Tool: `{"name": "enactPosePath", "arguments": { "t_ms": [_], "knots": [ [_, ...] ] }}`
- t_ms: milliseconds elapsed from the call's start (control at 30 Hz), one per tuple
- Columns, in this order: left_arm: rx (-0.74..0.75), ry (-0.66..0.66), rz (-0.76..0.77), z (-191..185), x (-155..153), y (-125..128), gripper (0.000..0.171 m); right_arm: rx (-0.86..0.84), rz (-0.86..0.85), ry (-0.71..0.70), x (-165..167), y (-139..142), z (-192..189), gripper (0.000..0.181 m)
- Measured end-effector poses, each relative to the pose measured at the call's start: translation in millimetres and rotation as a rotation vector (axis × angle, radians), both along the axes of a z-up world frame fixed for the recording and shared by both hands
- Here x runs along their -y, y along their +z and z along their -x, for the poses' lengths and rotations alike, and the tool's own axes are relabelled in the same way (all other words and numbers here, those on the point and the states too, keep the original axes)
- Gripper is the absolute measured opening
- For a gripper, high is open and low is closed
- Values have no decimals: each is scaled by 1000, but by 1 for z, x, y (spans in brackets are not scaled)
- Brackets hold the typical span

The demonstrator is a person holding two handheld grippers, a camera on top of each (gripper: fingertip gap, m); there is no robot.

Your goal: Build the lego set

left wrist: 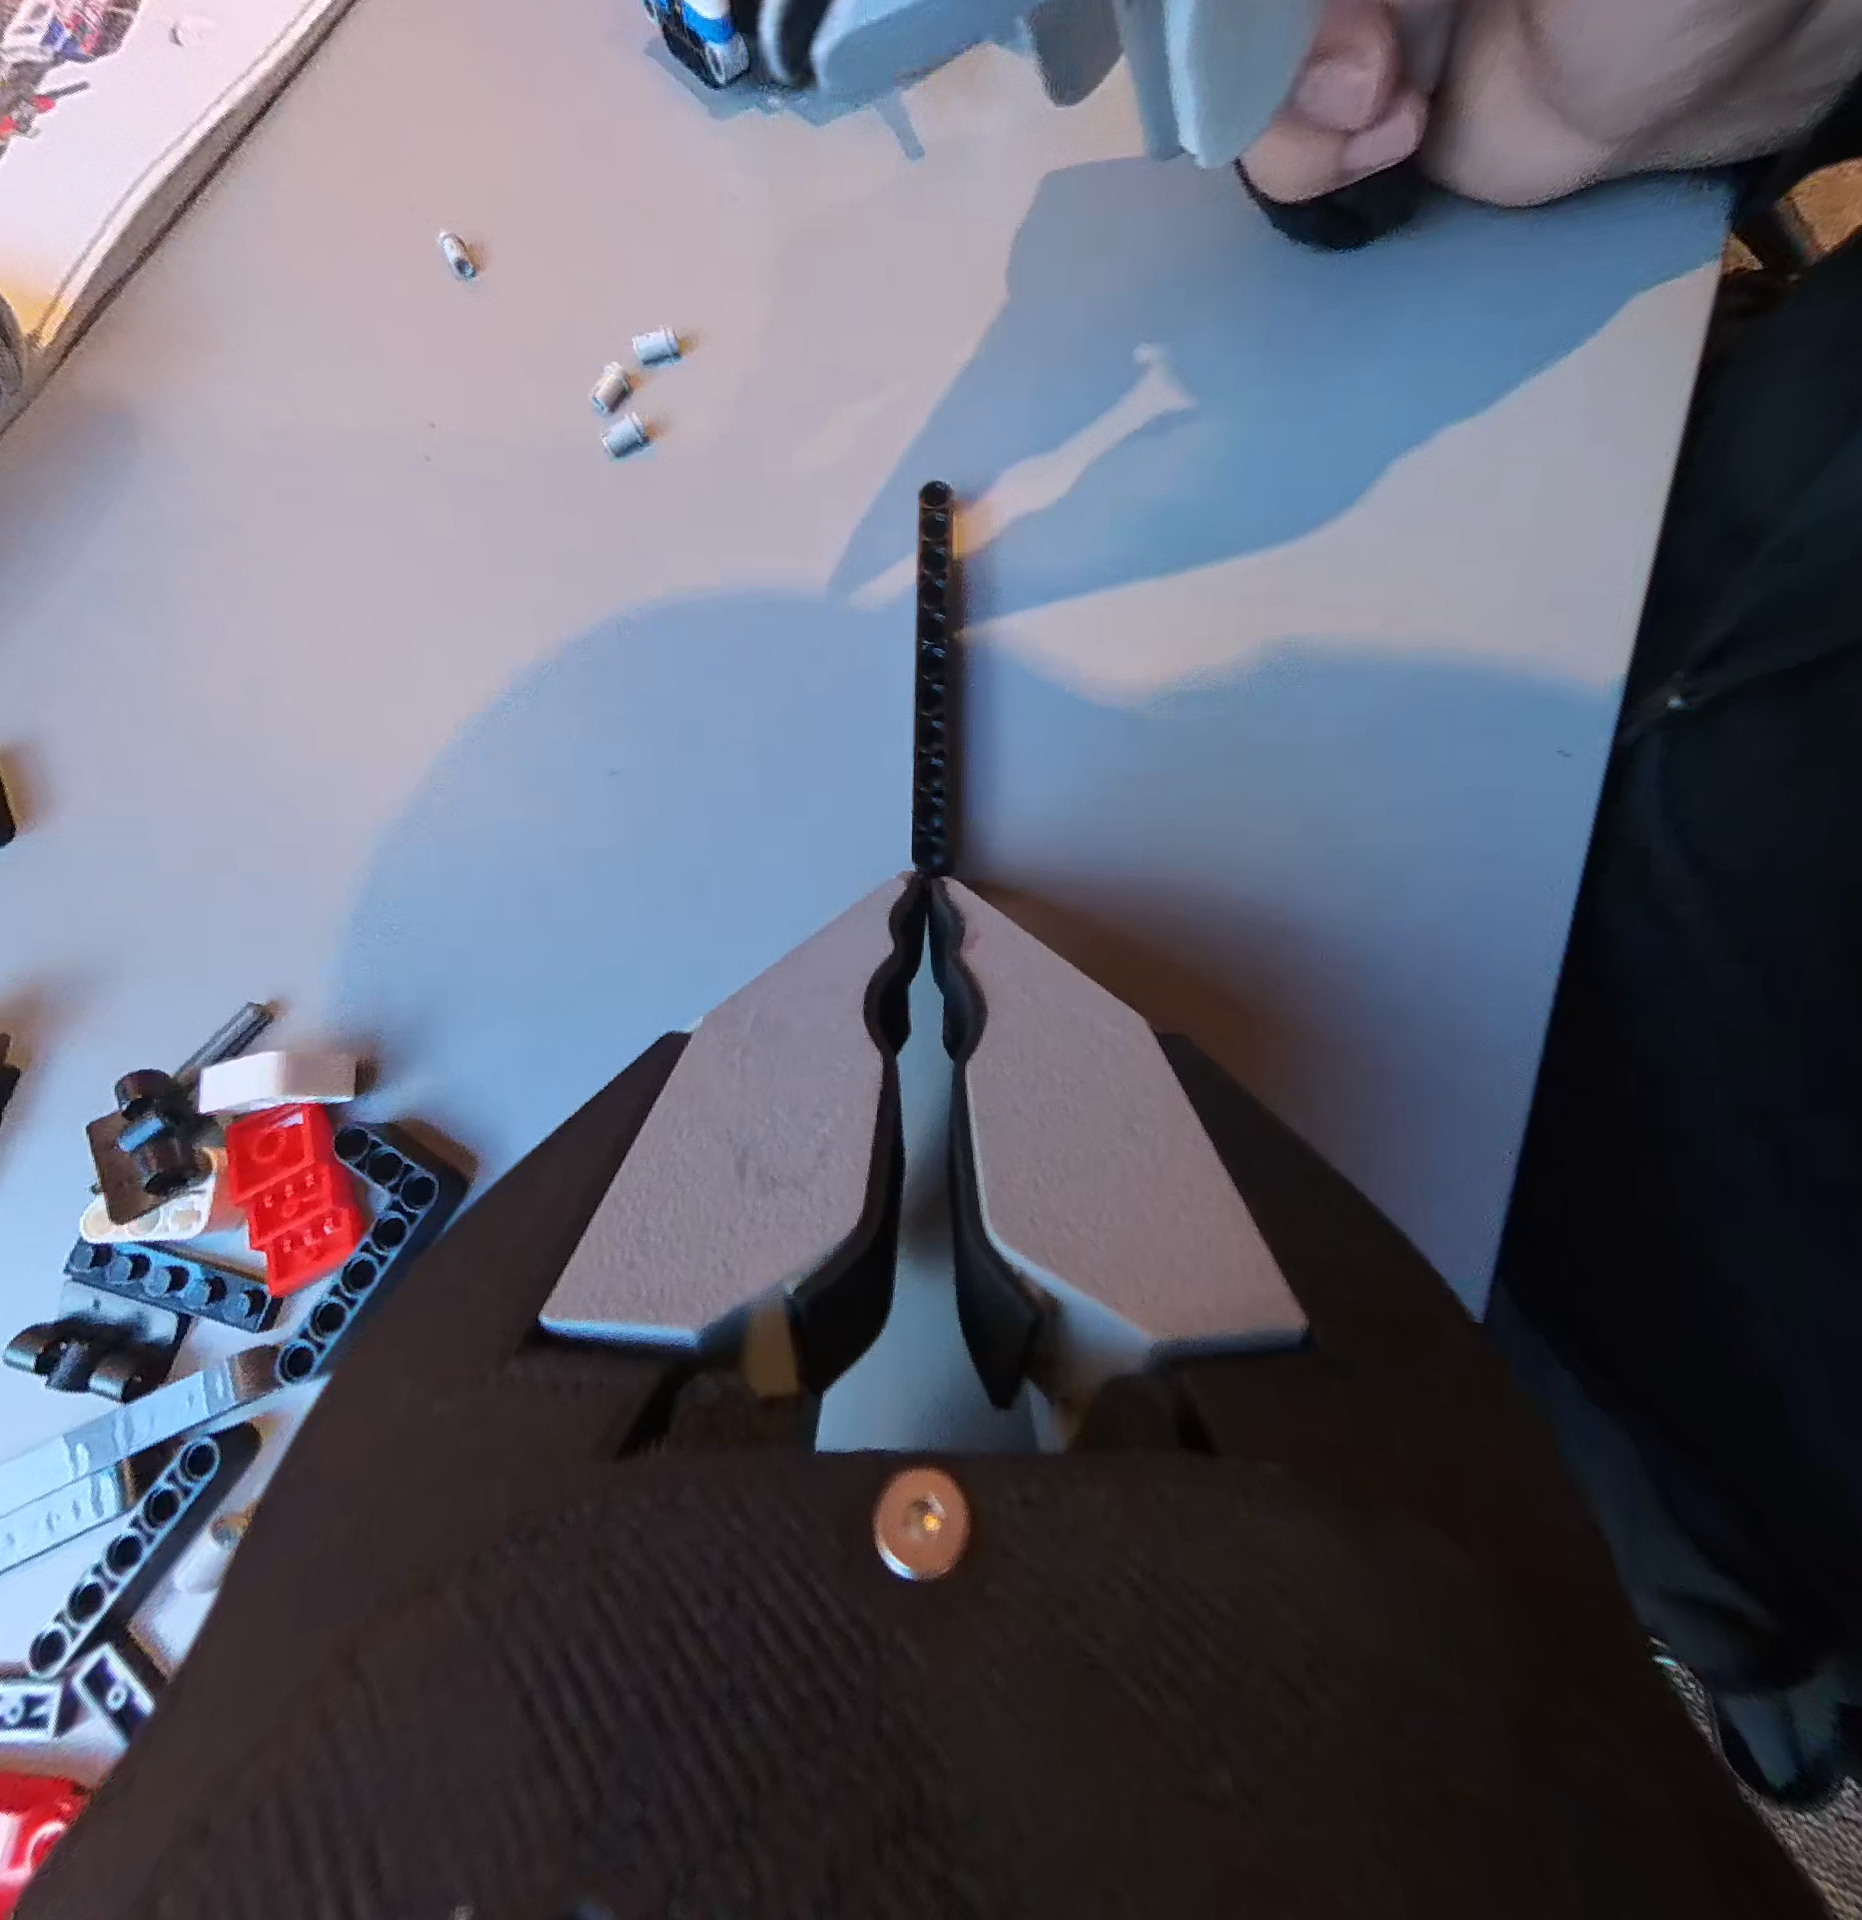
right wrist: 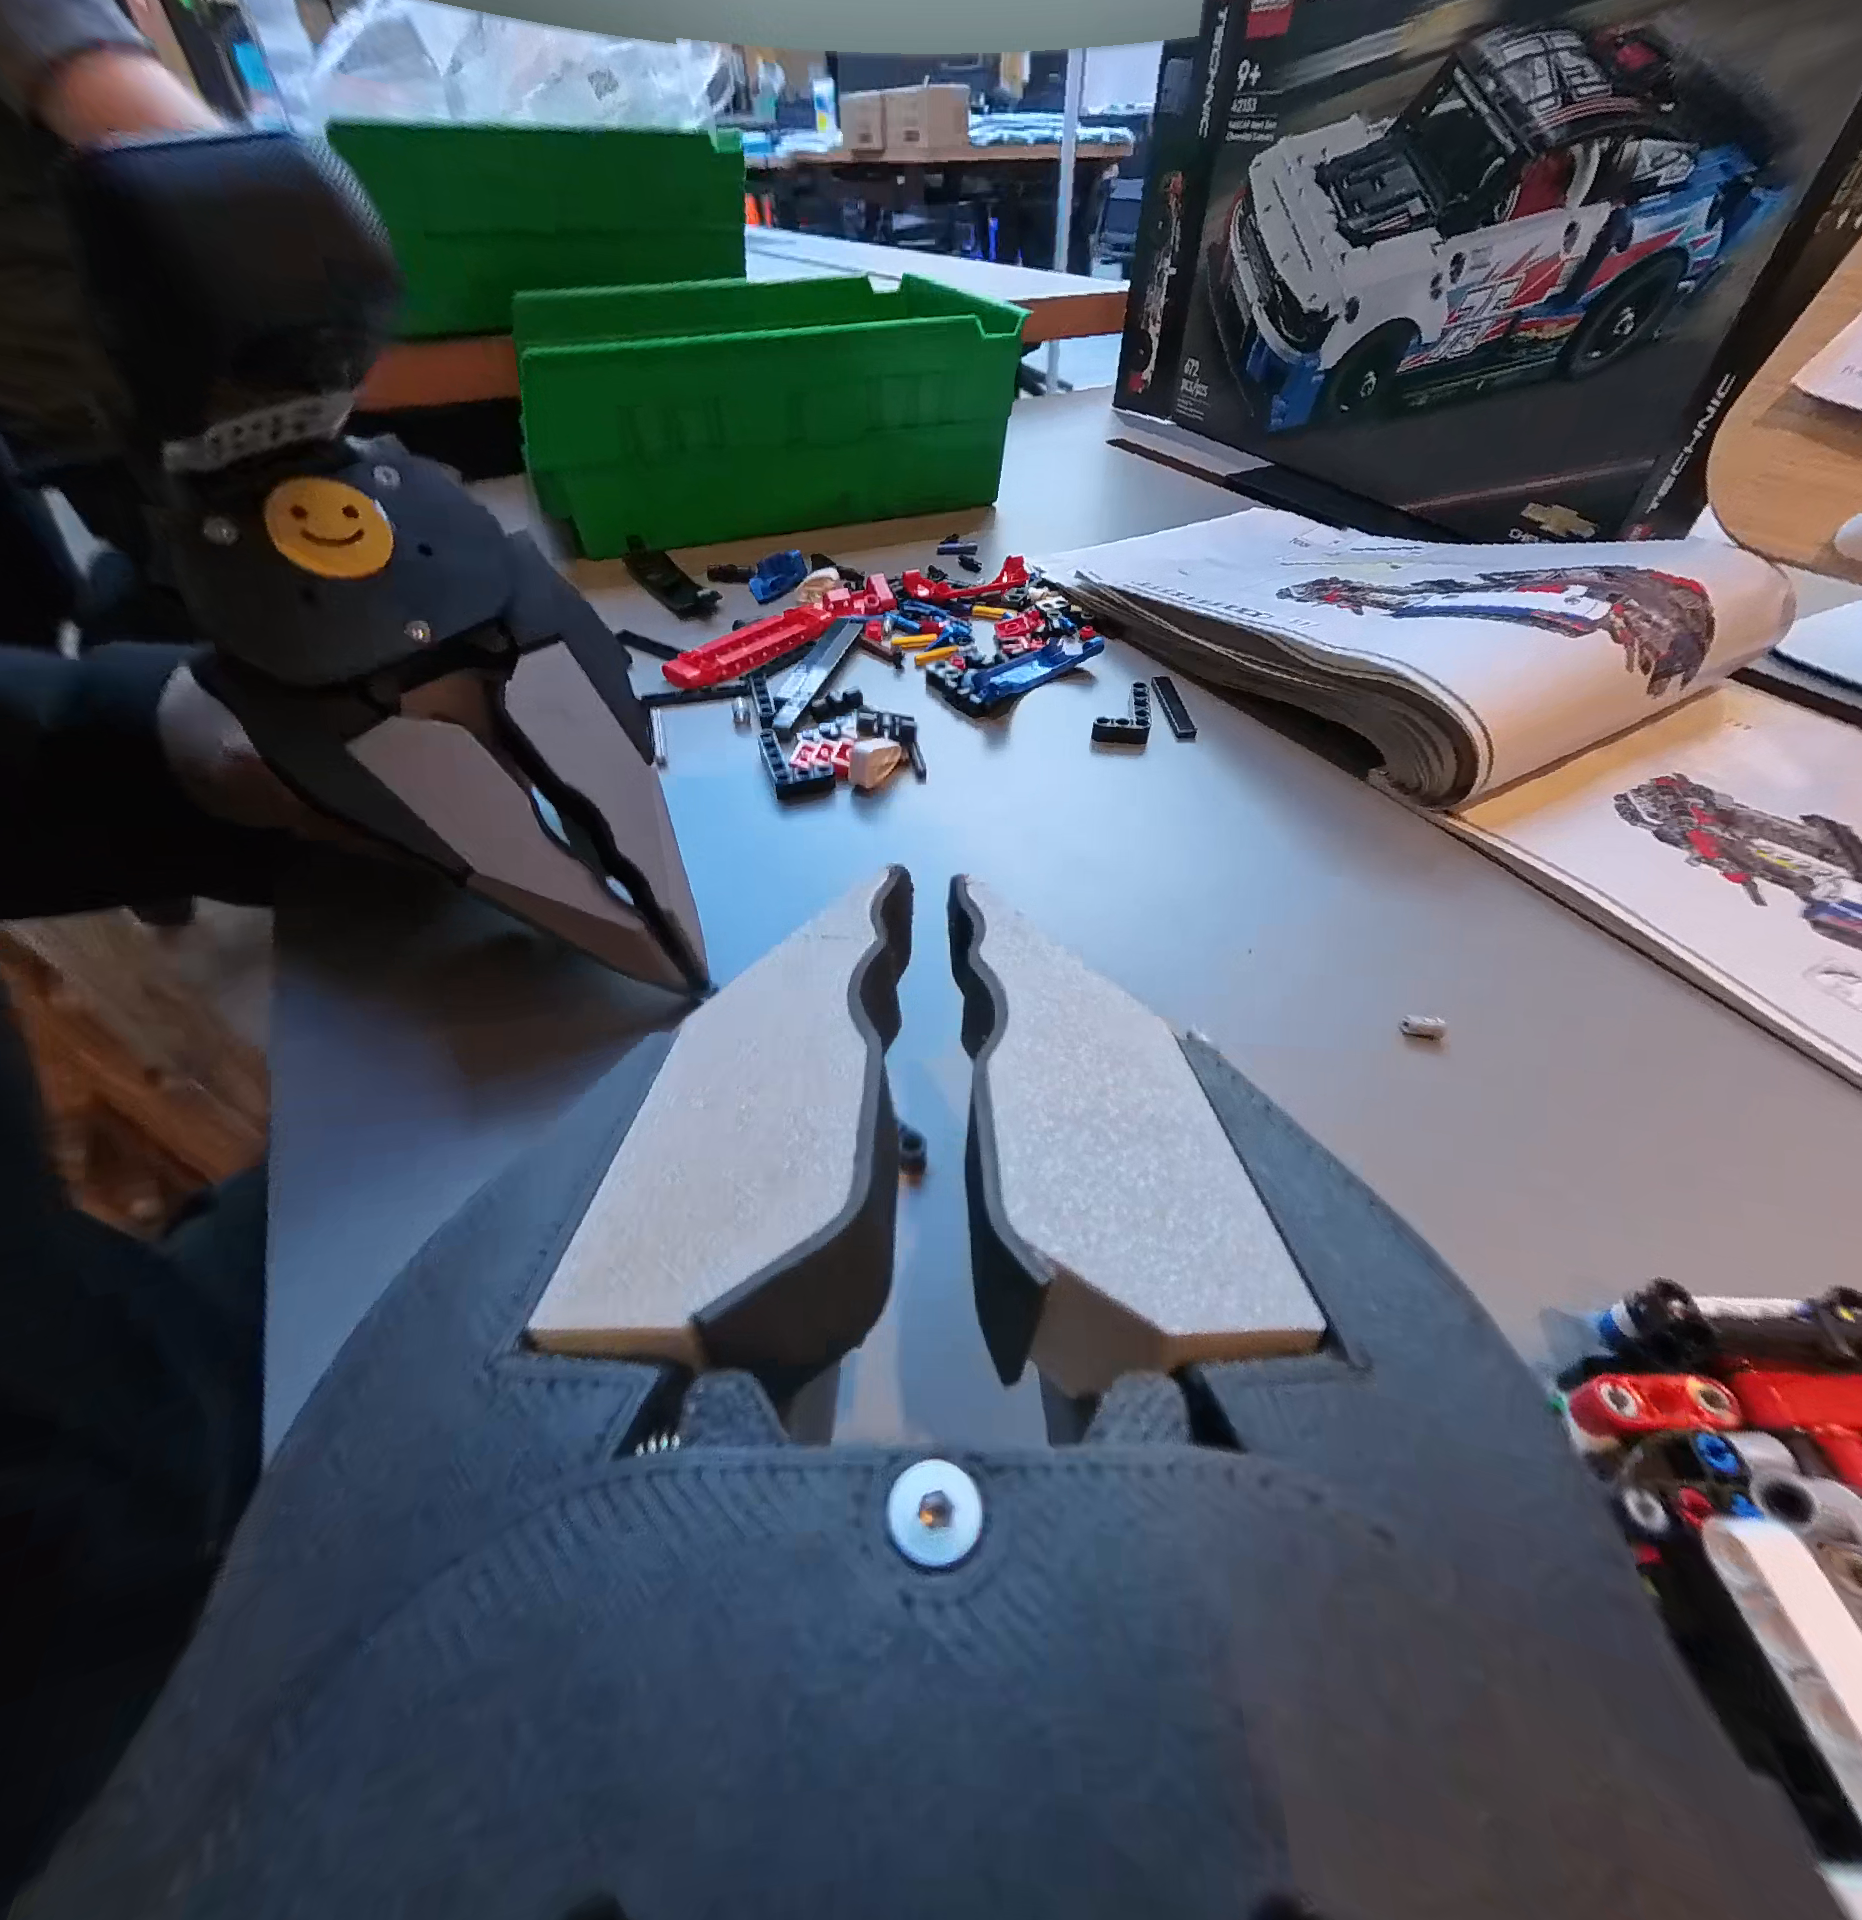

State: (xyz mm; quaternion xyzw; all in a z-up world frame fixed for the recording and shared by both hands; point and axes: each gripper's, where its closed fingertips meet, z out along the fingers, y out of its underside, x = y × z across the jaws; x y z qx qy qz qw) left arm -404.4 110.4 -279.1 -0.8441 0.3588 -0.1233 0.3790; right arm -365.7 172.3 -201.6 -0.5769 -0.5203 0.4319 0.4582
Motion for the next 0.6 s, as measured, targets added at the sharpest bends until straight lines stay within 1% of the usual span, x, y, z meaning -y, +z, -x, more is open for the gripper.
{"name": "enactPosePath", "arguments": {
  "t_ms": [100, 200, 433, 600],
  "knots": [
    [21, -4, 11, 0, 0, 1, 0, -12, 46, 20, -1, 1, 7, 5],
    [23, 5, -11, 1, -1, 3, 0, -15, 66, 42, -1, 1, 13, 5],
    [59, 61, -16, 8, -8, 8, 0, -53, 182, 88, -7, 5, 16, 5],
    [52, 74, -29, 9, -9, 8, 0, -69, 190, 107, -5, 7, 16, 5]
  ]
}}
